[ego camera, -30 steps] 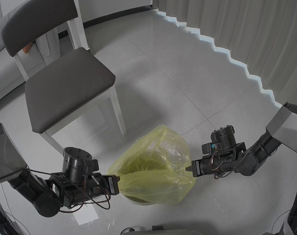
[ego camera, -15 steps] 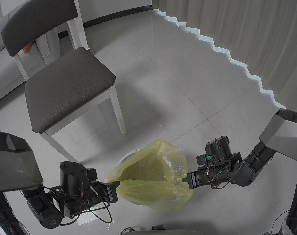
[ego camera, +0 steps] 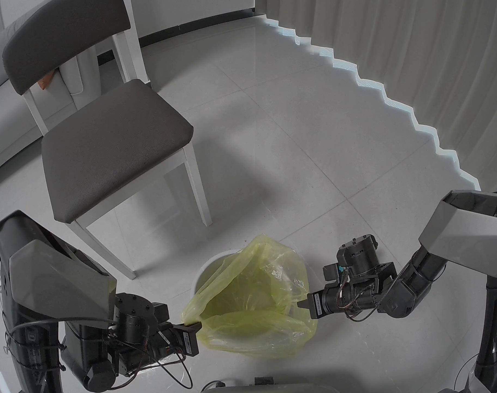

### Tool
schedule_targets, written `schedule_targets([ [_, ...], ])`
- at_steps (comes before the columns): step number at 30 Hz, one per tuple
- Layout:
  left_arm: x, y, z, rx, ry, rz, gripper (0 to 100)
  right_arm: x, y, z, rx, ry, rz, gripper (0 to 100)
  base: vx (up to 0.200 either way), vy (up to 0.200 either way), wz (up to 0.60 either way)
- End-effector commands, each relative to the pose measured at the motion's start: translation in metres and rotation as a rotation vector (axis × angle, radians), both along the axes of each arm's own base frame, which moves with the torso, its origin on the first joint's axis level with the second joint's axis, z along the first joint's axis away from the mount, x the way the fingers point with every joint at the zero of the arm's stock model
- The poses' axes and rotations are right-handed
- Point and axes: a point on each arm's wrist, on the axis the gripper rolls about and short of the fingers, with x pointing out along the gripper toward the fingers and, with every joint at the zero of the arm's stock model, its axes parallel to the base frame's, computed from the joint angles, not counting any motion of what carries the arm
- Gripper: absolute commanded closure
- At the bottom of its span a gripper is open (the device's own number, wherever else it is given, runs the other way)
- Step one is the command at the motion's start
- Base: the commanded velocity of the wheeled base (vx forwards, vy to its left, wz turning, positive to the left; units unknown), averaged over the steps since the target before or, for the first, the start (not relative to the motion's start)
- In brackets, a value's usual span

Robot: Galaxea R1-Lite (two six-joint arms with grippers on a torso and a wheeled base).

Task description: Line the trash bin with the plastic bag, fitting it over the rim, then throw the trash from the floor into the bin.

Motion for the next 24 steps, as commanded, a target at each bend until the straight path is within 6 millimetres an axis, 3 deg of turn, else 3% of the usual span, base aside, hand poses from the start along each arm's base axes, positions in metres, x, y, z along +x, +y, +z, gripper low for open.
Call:
schedule_targets([
  [1, 0.0, 0.002, 0.004, -0.015, -0.016, 0.0, 100, 0.0, -0.001, -0.003, -0.004, 0.006, -0.002, 0, 0.0, 0.0, 0.0],
  [5, 0.002, 0.001, 0.005, -0.022, -0.024, 0.001, 100, -0.001, -0.008, 0.006, -0.003, -0.009, -0.011, 0, 0.0, 0.0, 0.0],
  [12, 0.009, 0.006, 0.008, -0.032, -0.045, 0.027, 100, 0.007, -0.025, 0.041, 0.018, -0.122, -0.032, 0, 0.0, 0.0, 0.0],
  [17, 0.02, 0.003, -0.002, -0.024, -0.047, 0.041, 100, 0.023, -0.017, 0.057, 0.035, -0.157, -0.032, 0, 0.0, 0.0, 0.0],
  [21, 0.014, 0.001, -0.006, -0.008, -0.026, 0.023, 100, 0.032, -0.007, 0.065, 0.031, -0.144, -0.018, 0, 0.0, 0.0, 0.0],
  [24, 0.007, 0.004, -0.003, 0.003, -0.013, 0.019, 100, 0.04, 0.005, 0.059, 0.028, -0.138, 0.0, 0, 0.0, 0.0, 0.0],
])
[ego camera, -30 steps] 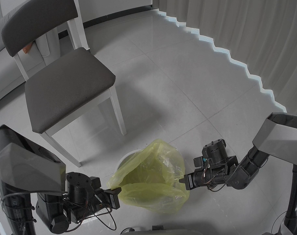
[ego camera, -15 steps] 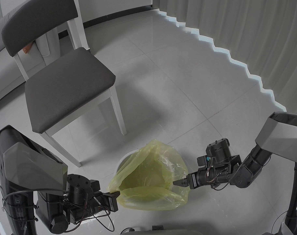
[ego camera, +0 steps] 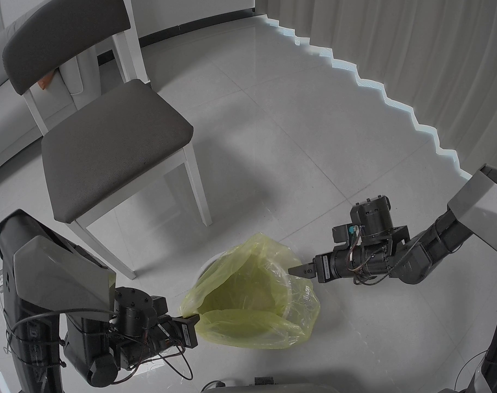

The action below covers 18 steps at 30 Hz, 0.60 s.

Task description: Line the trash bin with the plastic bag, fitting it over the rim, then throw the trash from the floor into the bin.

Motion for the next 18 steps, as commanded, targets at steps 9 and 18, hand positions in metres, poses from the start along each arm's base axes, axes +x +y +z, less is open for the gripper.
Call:
schedule_targets([
  [9, -0.01, 0.015, -0.004, 0.025, 0.05, 0.027, 100, 0.024, 0.028, -0.014, 0.002, -0.006, 0.036, 0, 0.0, 0.0, 0.0],
  [18, 0.003, 0.015, -0.006, 0.031, 0.017, 0.031, 0, 0.023, 0.024, -0.013, 0.0, -0.003, 0.027, 0, 0.0, 0.0, 0.0],
])
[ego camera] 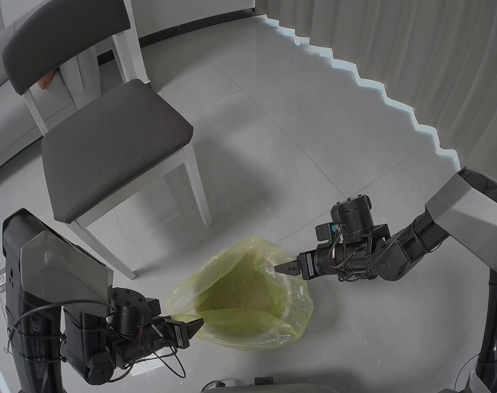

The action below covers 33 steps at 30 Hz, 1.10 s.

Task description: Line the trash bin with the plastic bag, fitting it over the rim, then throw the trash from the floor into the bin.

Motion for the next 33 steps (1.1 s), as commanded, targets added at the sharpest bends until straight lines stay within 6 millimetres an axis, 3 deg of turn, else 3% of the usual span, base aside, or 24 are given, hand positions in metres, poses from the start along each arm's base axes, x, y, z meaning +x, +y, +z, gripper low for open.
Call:
schedule_targets([
  [1, -0.005, 0.005, 0.01, -0.011, -0.022, 0.009, 0, 0.002, -0.002, -0.002, -0.001, 0.004, -0.005, 0, 0.0, 0.0, 0.0],
  [7, -0.017, 0.019, 0.034, -0.026, -0.071, 0.032, 0, 0.003, -0.003, -0.004, -0.003, 0.006, -0.007, 0, 0.0, 0.0, 0.0],
  [13, 0.0, 0.021, 0.036, -0.015, -0.138, 0.047, 0, 0.003, -0.002, -0.009, -0.008, 0.015, -0.005, 0, 0.0, 0.0, 0.0],
  [14, 0.027, 0.013, 0.022, -0.002, -0.173, 0.053, 0, 0.005, 0.003, -0.015, -0.011, 0.019, 0.001, 0, 0.0, 0.0, 0.0],
  [20, 0.058, 0.001, -0.003, 0.044, -0.214, 0.013, 0, 0.006, 0.006, -0.018, -0.011, 0.021, 0.006, 0, 0.0, 0.0, 0.0],
  [33, 0.087, 0.001, -0.011, 0.082, -0.207, 0.023, 0, 0.001, 0.0, -0.012, -0.013, 0.023, 0.0, 0, 0.0, 0.0, 0.0],
])
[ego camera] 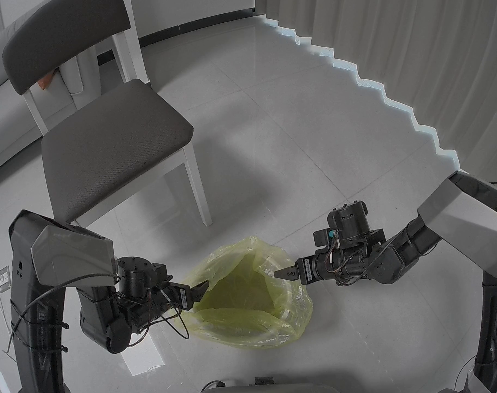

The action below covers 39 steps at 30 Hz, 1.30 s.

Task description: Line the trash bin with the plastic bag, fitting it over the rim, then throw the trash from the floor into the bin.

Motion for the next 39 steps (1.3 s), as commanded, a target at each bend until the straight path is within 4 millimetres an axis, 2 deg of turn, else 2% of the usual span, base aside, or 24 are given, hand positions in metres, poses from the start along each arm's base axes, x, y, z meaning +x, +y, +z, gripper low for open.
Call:
schedule_targets([
  [1, 0.013, 0.008, -0.012, 0.066, -0.01, 0.002, 0, -0.003, -0.002, 0.002, 0.0, 0.001, 0.0, 0, 0.0, 0.0, 0.0],
  [8, 0.026, 0.024, -0.006, 0.068, -0.053, 0.053, 0, -0.002, -0.004, 0.005, 0.001, -0.004, -0.005, 0, 0.0, 0.0, 0.0],
  [13, 0.038, 0.035, -0.014, 0.068, -0.048, 0.092, 0, -0.001, -0.004, 0.004, 0.001, -0.004, -0.007, 0, 0.0, 0.0, 0.0],
  [17, 0.047, 0.033, -0.021, 0.045, -0.051, 0.095, 0, 0.0, -0.004, 0.004, 0.003, -0.007, -0.007, 0, 0.0, 0.0, 0.0],
  [24, 0.043, 0.026, -0.02, -0.018, -0.031, 0.103, 0, -0.001, -0.001, 0.0, -0.001, 0.0, 0.001, 0, 0.0, 0.0, 0.0],
  [28, 0.034, 0.03, 0.006, -0.109, -0.058, 0.141, 0, 0.005, 0.0, -0.011, -0.012, 0.012, -0.001, 0, 0.0, 0.0, 0.0],
  [32, 0.023, 0.036, 0.026, -0.136, -0.074, 0.118, 0, 0.015, -0.012, -0.019, -0.024, 0.013, -0.028, 0, 0.0, 0.0, 0.0],
  [39, 0.021, 0.036, 0.029, -0.14, -0.075, 0.11, 0, 0.024, -0.032, -0.035, -0.051, 0.037, -0.062, 0, 0.0, 0.0, 0.0],
])
